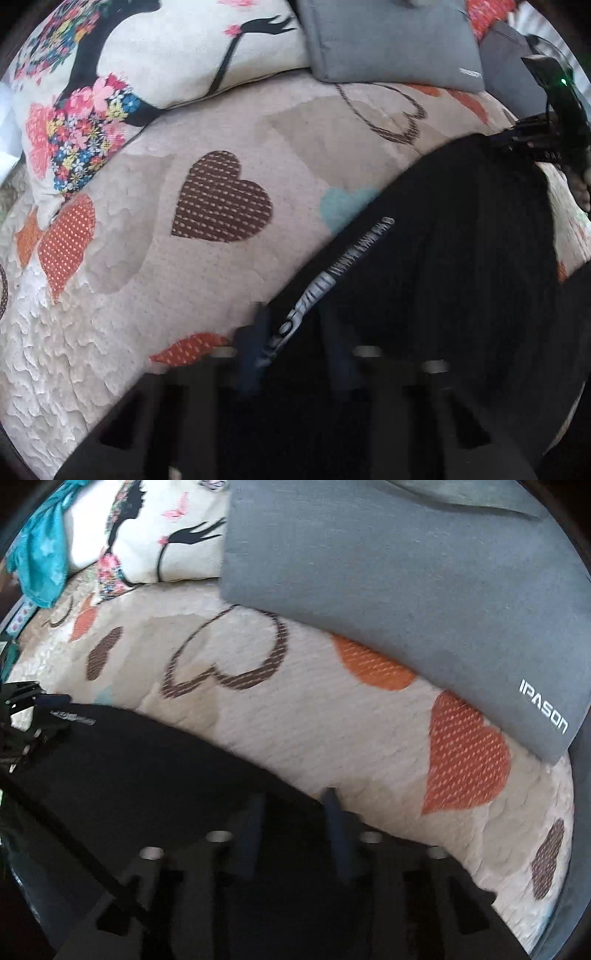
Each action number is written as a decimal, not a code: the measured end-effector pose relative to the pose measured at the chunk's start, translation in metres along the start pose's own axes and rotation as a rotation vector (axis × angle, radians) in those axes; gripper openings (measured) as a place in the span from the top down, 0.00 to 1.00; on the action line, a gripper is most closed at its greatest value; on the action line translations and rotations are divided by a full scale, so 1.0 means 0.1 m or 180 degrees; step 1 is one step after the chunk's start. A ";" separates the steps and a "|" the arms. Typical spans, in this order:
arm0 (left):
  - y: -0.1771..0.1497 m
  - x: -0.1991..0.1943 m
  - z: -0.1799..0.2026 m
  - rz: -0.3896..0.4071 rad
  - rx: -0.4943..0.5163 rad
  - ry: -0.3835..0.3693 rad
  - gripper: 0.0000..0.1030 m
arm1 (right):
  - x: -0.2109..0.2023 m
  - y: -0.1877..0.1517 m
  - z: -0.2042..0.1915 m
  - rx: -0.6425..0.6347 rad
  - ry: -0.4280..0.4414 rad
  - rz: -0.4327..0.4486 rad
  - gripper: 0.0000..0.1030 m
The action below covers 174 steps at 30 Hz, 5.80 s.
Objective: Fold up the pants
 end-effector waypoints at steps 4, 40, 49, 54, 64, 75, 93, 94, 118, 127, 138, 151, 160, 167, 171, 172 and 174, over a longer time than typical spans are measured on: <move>-0.07 -0.22 0.03 0.0163 -0.0063 0.0026 0.86 | -0.11 -0.14 -0.08 0.0071 0.0162 0.0055 0.94; -3.05 -1.69 1.02 0.0611 -0.0862 0.0196 0.79 | -1.15 -3.33 -1.24 0.0737 0.0138 0.0063 0.74; -2.49 -1.88 0.83 0.1167 -0.1430 -0.0227 0.62 | -1.17 -2.60 -1.46 0.0662 -0.0496 0.0444 0.57; -2.06 -1.40 0.98 0.1080 -0.1496 -0.0301 0.61 | -0.60 -2.26 -1.64 0.0441 -0.1599 0.0117 0.77; -2.10 -0.73 0.97 0.0499 -0.1620 -0.0173 0.62 | -1.13 -3.52 -0.11 0.2137 -0.1633 -0.0052 0.83; -2.08 -0.71 1.03 0.0530 -0.1545 0.0038 0.61 | -1.61 -3.30 -0.38 0.2107 -0.0077 0.1158 0.81; -2.05 -0.67 1.14 0.0574 -0.1335 0.0217 0.50 | -1.68 -3.66 -0.12 0.2621 -0.0013 0.1278 0.90; -2.05 -0.67 1.14 0.0575 -0.1340 0.0219 0.50 | -1.73 -3.71 -0.11 0.2720 -0.0663 0.1144 0.88; -0.93 -0.85 1.73 0.0688 -0.0756 -0.0284 0.49 | -0.73 -3.16 -0.18 0.2535 0.0535 0.0660 0.99; 0.10 -0.12 1.50 0.0126 -0.1040 -0.0163 0.66 | -0.63 -3.20 0.02 0.2600 0.0721 0.0703 0.98; -0.84 -1.20 1.05 0.0898 -0.1118 0.0112 0.58 | -1.10 -2.80 -0.49 0.1794 0.0228 0.0986 0.84; -1.68 -0.54 0.11 0.0623 -0.1892 -0.0087 0.56 | -0.34 -0.95 -1.71 0.0554 0.0866 0.0399 0.78; -1.68 -0.51 0.20 0.0624 -0.1790 0.0072 0.51 | -0.01 -0.63 -1.67 0.0563 -0.0056 0.0073 1.00; -2.07 -1.07 0.07 0.1056 -0.2199 -0.0518 0.51 | -0.40 -0.69 -1.51 0.0850 0.0232 0.0382 0.87; -2.47 -1.14 -0.17 0.1104 -0.2655 -0.0592 0.52 | -0.50 -0.78 -1.92 0.0479 0.0496 0.0369 0.57; -2.51 -1.12 -0.18 0.1070 -0.2684 -0.0581 0.55 | -0.47 -0.80 -2.05 0.0382 0.0557 0.0330 0.60; -2.58 -1.05 -0.13 0.0979 -0.2681 -0.0582 0.62 | -0.41 -0.86 -2.25 0.0266 0.0821 0.0264 0.67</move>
Point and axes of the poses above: each gripper's, at about its wrist camera, not at the fingertips, and x roughly the way its jaws point, z to its right, y to its top, the point moved 3 cm from there along x, roughly the way its jaws point, and after that the axes turned 9 degrees about -z, right-handed, at the moved point
